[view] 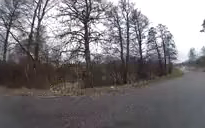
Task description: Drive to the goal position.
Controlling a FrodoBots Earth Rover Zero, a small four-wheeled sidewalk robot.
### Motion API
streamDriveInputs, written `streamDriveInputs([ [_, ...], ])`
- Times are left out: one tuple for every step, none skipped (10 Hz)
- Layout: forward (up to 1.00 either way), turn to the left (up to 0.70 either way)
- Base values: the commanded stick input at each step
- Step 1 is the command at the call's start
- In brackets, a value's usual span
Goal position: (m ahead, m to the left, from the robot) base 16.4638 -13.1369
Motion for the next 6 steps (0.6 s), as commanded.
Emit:
streamDriveInputs([
  [0.00,-0.70],
  [0.00,-0.70],
  [0.00,-0.68],
  [0.00,-0.62],
  [0.00,-0.34],
  [0.00,-0.05],
])
